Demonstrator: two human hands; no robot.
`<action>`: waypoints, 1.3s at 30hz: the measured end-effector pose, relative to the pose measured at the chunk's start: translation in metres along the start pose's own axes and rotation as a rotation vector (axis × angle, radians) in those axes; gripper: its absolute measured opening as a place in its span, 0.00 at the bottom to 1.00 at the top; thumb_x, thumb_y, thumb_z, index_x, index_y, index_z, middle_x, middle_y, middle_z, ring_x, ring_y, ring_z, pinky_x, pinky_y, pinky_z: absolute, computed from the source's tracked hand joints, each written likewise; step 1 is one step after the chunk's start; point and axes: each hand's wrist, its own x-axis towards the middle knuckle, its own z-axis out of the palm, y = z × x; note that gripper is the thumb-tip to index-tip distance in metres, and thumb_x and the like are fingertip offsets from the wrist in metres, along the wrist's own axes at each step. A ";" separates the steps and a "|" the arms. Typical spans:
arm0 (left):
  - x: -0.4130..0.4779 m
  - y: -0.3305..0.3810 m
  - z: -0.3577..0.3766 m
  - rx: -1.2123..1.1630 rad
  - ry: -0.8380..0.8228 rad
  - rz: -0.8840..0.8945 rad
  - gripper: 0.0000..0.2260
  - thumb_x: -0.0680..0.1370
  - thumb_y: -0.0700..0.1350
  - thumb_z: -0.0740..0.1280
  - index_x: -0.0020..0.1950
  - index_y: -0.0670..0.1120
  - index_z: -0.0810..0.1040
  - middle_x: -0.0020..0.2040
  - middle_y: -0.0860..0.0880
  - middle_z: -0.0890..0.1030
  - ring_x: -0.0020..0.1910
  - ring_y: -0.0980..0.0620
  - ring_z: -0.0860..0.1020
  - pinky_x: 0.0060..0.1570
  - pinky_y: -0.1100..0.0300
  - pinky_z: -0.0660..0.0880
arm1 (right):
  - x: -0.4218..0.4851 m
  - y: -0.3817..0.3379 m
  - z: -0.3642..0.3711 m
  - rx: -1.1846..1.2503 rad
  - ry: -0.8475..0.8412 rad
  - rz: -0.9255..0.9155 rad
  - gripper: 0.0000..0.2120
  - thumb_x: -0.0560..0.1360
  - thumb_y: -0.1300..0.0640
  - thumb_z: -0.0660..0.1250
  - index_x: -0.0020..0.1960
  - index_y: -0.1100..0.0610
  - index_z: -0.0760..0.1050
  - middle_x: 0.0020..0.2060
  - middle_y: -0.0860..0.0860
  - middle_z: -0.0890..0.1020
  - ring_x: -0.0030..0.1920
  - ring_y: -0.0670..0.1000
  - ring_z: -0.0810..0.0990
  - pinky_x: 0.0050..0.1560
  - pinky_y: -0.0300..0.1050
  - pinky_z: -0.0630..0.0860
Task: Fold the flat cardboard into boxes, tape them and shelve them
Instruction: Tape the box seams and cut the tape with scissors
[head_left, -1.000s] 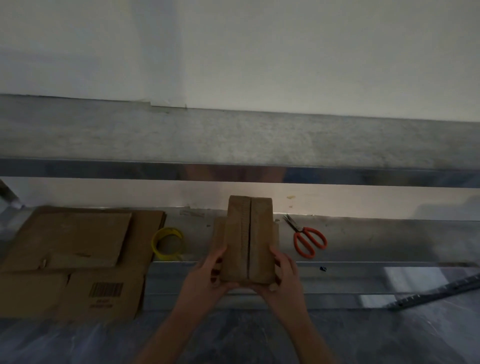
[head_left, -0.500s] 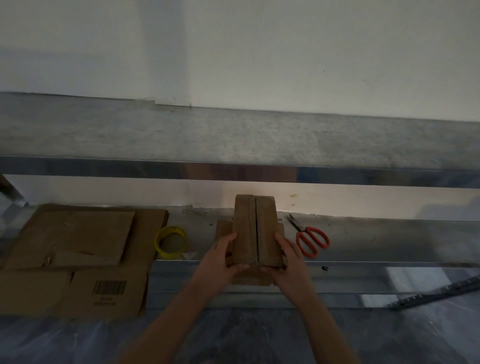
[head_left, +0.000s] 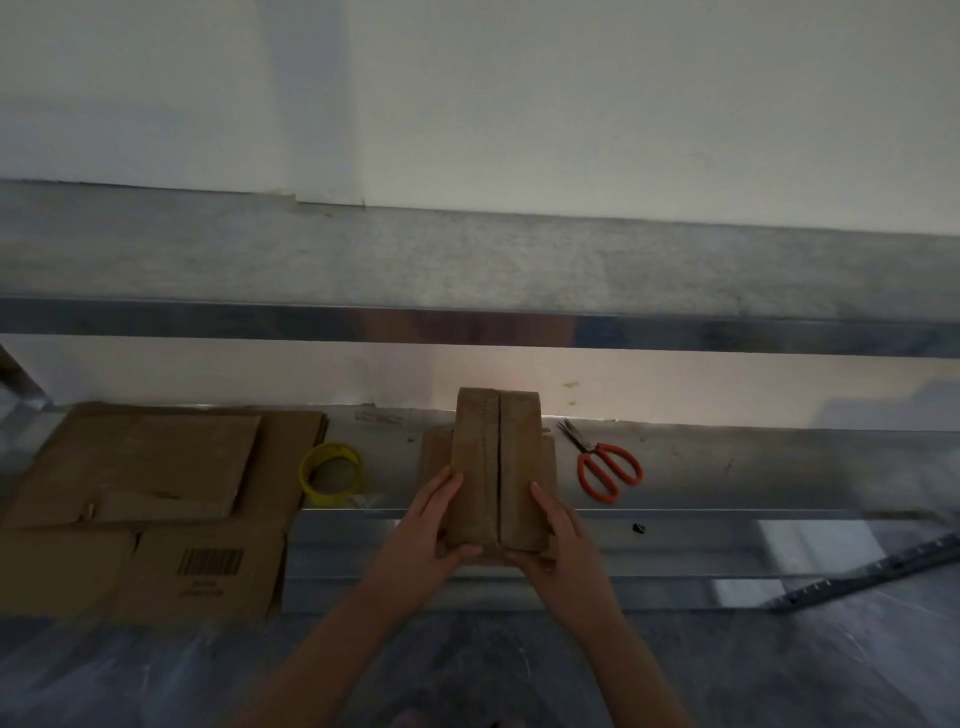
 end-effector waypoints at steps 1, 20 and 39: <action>-0.001 0.001 0.001 -0.010 -0.001 -0.021 0.38 0.72 0.57 0.70 0.77 0.57 0.54 0.75 0.62 0.50 0.73 0.59 0.60 0.63 0.78 0.61 | -0.002 0.001 -0.001 -0.001 -0.004 0.003 0.38 0.72 0.49 0.74 0.76 0.45 0.57 0.73 0.50 0.65 0.71 0.50 0.69 0.68 0.47 0.71; 0.017 0.021 0.025 0.067 -0.092 -0.074 0.38 0.76 0.53 0.70 0.79 0.57 0.51 0.78 0.60 0.49 0.75 0.55 0.57 0.73 0.57 0.60 | -0.003 0.021 -0.024 -0.013 -0.046 0.106 0.35 0.77 0.58 0.69 0.78 0.48 0.56 0.75 0.52 0.63 0.71 0.52 0.68 0.68 0.46 0.70; 0.050 0.024 0.013 0.108 -0.055 -0.101 0.35 0.77 0.50 0.69 0.79 0.52 0.54 0.79 0.55 0.51 0.76 0.51 0.57 0.74 0.53 0.59 | 0.042 0.019 -0.028 -0.010 -0.132 0.088 0.34 0.79 0.49 0.65 0.79 0.46 0.52 0.77 0.50 0.59 0.74 0.52 0.64 0.72 0.49 0.67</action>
